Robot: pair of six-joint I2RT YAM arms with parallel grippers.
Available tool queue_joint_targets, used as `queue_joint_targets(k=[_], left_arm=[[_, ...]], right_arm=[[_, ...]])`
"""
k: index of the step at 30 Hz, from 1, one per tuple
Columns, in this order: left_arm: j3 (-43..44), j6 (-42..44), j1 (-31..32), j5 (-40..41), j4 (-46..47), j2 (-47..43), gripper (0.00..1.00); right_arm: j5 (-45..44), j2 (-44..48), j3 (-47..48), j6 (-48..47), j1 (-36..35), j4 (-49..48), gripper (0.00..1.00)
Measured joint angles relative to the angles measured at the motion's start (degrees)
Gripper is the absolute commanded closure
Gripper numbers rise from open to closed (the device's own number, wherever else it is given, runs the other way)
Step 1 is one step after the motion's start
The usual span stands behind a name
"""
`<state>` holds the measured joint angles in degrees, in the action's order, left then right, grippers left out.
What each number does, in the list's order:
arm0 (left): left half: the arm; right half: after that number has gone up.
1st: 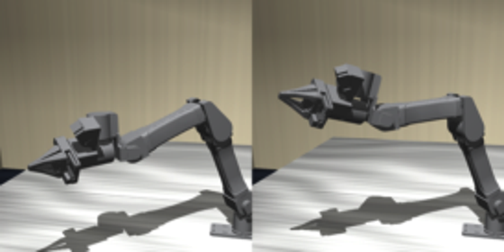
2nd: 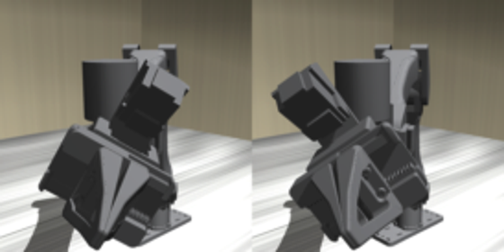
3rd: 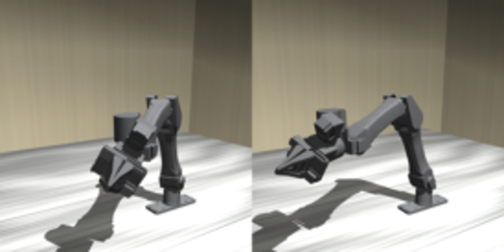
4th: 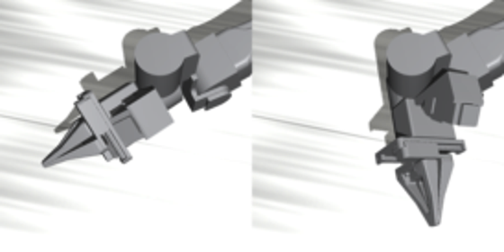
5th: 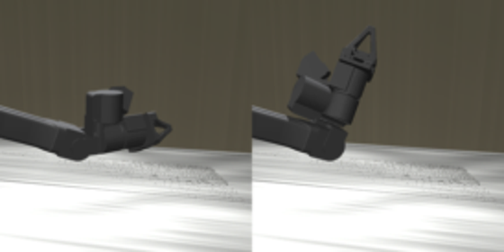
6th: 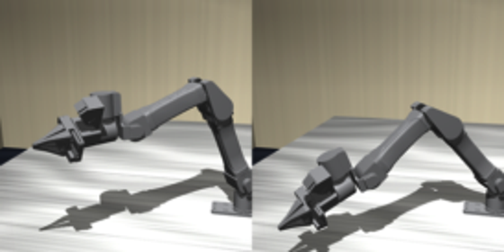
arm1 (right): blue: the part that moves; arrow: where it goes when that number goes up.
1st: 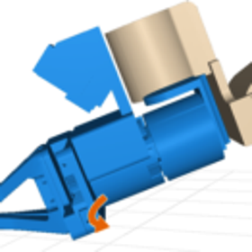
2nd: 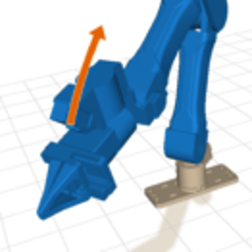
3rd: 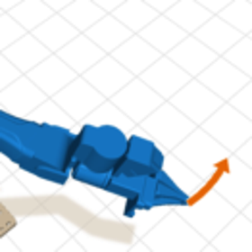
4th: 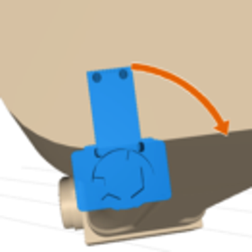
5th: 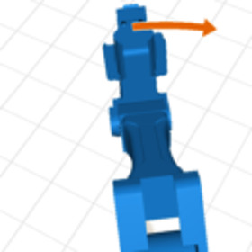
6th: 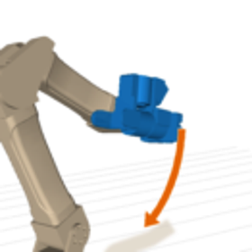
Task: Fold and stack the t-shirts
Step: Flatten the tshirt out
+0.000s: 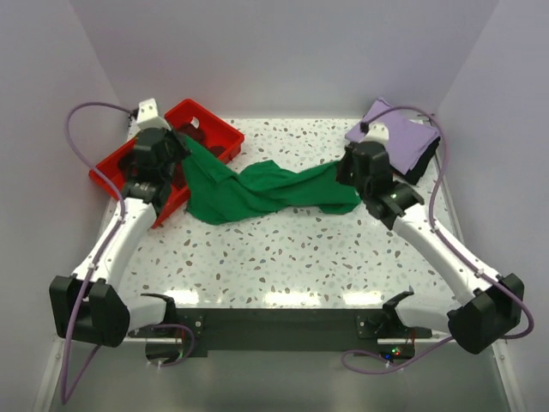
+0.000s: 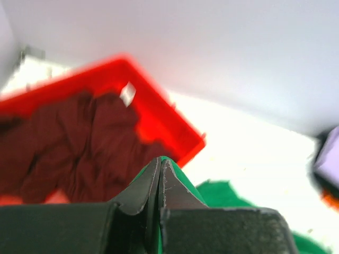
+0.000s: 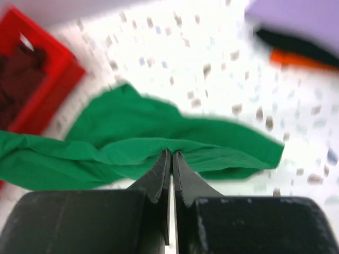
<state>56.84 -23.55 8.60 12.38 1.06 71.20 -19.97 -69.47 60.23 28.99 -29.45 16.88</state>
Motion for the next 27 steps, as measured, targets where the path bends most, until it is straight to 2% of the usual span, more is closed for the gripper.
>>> queue_joint_targets(k=[5,10,20,27], left_arm=[[12.22,0.15,0.00,-0.79,-1.42,-3.78,1.00],[21.40,0.76,0.00,-2.91,-3.96,-10.86,1.00],[35.87,4.28,-0.02,-10.21,-6.56,-23.37,1.00],[38.58,4.70,0.00,-16.41,-5.90,-25.83,1.00]], right_arm=[[-0.04,0.52,16.87,-5.68,2.58,2.38,1.00],[0.00,4.83,27.39,-10.40,2.56,5.44,1.00],[1.57,16.85,39.76,-15.10,2.56,10.58,1.00],[1.27,20.35,41.66,-16.52,2.56,11.43,1.00]])
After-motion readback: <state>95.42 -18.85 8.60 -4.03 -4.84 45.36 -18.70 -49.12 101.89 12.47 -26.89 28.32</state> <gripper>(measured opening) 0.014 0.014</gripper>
